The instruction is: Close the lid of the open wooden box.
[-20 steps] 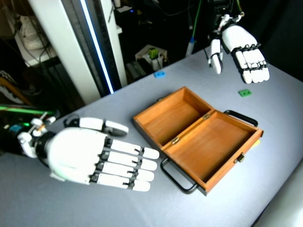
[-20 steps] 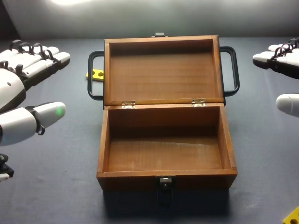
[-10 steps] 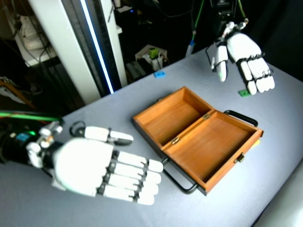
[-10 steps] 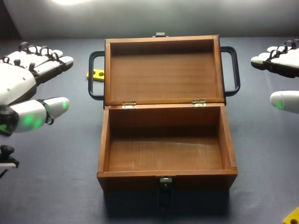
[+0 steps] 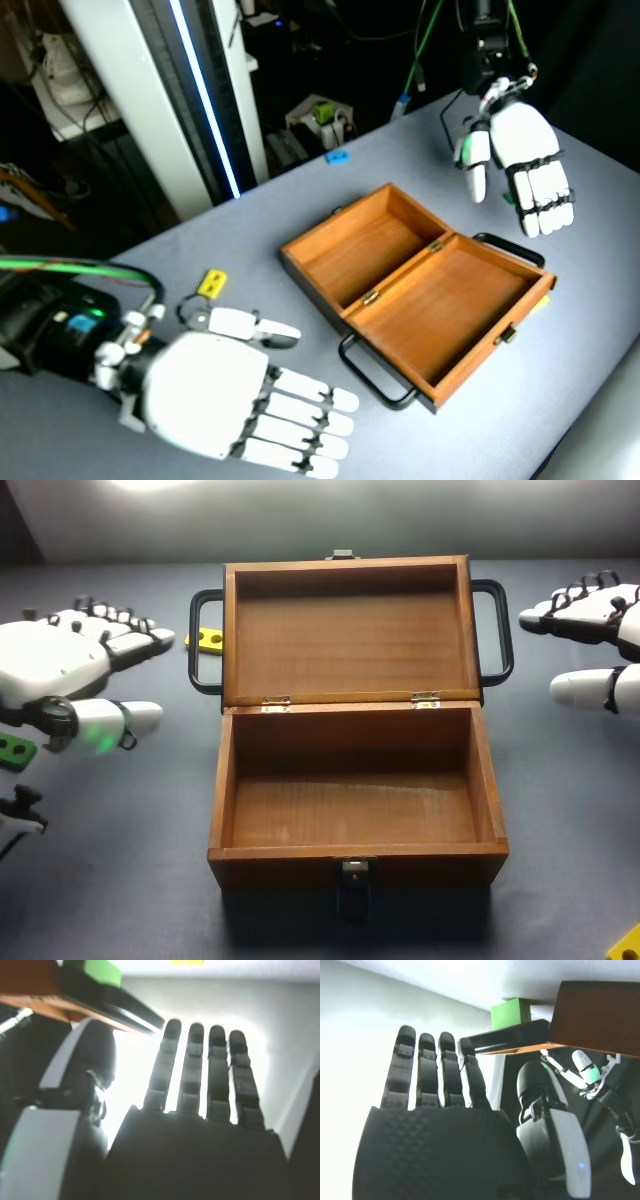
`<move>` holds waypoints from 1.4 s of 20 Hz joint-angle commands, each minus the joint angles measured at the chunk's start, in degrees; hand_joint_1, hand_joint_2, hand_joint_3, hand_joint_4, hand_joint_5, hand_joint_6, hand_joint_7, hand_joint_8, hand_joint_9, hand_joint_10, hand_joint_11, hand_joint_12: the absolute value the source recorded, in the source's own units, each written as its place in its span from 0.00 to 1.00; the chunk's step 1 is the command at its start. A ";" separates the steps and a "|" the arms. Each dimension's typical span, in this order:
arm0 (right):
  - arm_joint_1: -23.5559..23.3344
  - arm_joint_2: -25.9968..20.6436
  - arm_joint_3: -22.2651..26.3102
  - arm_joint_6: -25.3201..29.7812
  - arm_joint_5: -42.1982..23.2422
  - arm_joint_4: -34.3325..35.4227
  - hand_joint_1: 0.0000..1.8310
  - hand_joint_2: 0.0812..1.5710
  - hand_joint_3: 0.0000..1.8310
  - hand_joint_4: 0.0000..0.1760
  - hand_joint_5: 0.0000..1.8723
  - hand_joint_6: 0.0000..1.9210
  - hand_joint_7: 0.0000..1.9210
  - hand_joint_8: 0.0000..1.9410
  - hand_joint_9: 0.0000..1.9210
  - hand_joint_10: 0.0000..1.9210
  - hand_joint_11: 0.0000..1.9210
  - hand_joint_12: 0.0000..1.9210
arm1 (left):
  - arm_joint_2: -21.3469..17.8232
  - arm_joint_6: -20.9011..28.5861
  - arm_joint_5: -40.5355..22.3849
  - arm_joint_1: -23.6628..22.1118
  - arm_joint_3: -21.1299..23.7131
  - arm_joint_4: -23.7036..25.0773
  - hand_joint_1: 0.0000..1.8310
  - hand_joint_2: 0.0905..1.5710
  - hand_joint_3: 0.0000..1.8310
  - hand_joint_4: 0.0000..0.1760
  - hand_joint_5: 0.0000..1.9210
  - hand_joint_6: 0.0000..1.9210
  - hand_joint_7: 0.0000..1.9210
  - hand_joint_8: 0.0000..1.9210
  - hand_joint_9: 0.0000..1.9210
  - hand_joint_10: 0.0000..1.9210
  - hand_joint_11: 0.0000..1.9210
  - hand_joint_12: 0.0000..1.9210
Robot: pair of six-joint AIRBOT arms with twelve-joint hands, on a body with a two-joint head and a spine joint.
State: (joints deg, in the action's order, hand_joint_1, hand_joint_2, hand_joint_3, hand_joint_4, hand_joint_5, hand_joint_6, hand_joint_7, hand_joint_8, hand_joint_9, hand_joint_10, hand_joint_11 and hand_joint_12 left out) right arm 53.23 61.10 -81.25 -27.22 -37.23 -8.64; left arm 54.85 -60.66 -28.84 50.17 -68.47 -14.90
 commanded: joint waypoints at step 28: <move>-4.23 5.73 -4.50 7.10 0.00 -7.31 0.00 0.86 0.00 0.00 0.07 0.00 0.06 0.00 0.02 0.00 0.04 0.00 | 2.81 -5.78 2.82 -8.11 -0.46 5.12 0.00 1.00 0.06 0.00 0.00 0.00 0.01 0.00 0.01 0.00 0.01 0.00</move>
State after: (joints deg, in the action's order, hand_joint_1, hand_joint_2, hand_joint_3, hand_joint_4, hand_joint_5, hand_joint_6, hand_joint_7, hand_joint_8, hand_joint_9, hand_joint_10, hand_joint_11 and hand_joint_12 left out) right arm 49.78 66.67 -85.73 -20.73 -29.69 -17.39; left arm 57.93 -66.50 -17.21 42.81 -68.82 -10.04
